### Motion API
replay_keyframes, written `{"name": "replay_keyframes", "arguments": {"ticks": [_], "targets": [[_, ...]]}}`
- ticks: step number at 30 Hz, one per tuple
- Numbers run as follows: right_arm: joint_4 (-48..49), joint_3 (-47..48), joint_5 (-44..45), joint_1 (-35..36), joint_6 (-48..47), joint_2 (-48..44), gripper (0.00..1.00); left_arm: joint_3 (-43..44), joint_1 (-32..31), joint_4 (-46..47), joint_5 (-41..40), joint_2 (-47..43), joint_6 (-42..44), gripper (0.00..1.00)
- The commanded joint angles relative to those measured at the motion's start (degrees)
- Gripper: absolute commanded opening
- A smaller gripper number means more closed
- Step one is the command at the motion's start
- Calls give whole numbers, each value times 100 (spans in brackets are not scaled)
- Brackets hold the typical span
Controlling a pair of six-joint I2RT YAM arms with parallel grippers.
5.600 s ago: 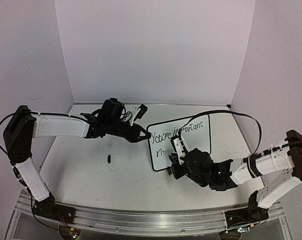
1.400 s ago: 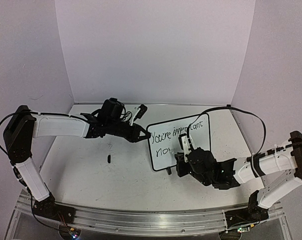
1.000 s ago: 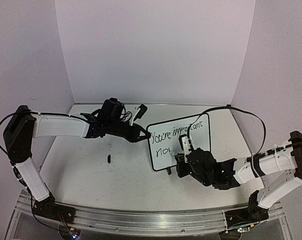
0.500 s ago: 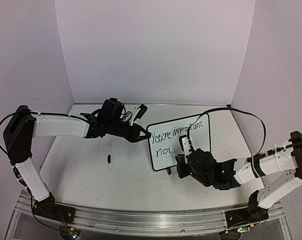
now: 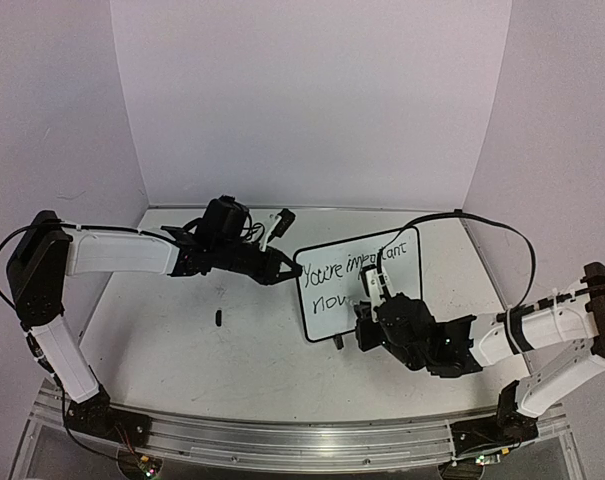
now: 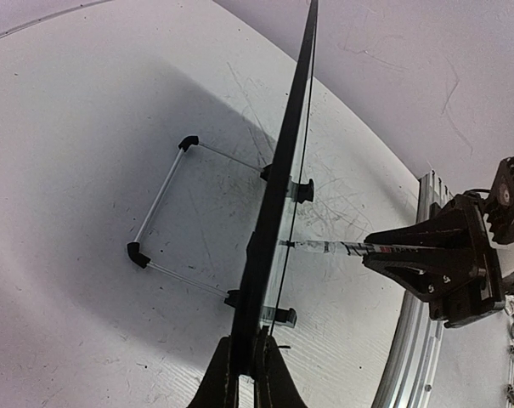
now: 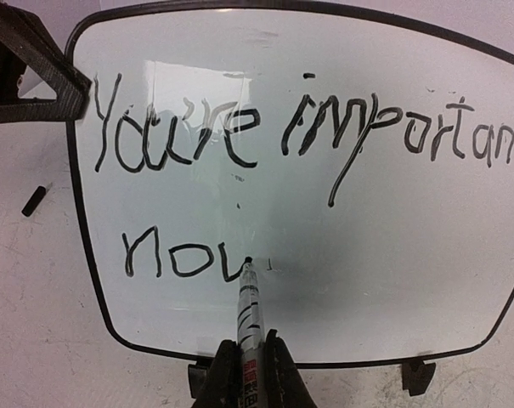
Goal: Write a sentence on the whiteboard
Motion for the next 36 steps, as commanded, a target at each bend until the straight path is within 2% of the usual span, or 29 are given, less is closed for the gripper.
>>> {"name": "replay_keyframes", "arguments": {"ticks": [1,36], "targets": [[216,233,251,-88,-102,-165,0,179,33,-73,-290,-22,240,0],[-177,-234,-93,-96,518,-71,0,174,33,-75,-292,-43,249,0]]}}
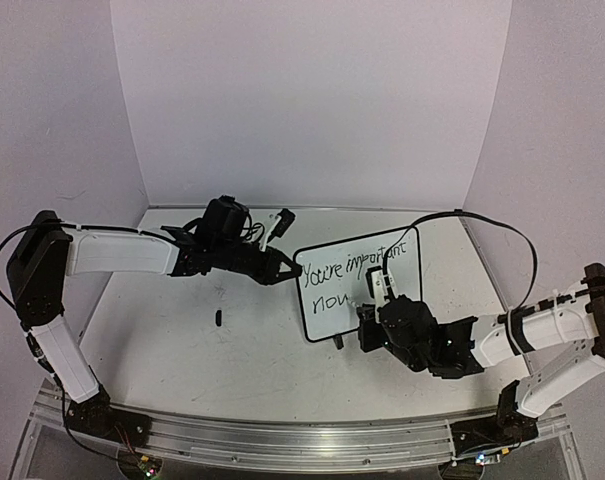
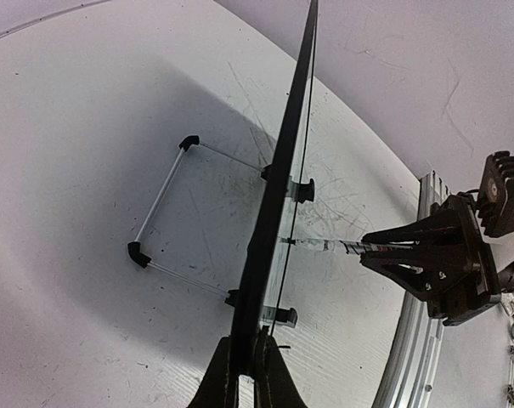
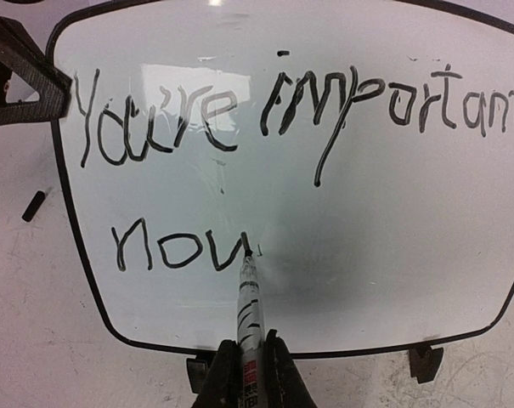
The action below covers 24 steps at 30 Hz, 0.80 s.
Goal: Write a sentence on the whiteboard
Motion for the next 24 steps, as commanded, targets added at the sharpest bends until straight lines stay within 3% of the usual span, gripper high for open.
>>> {"name": "replay_keyframes", "arguments": {"ticks": [1,24], "targets": [[-176,-123,-3,-54,112,-41,0,174,30,-73,-290,-43,251,0],[-23,398,424,-76,-380,-117,0,174,27,-73,-288,-30,251,0]]}}
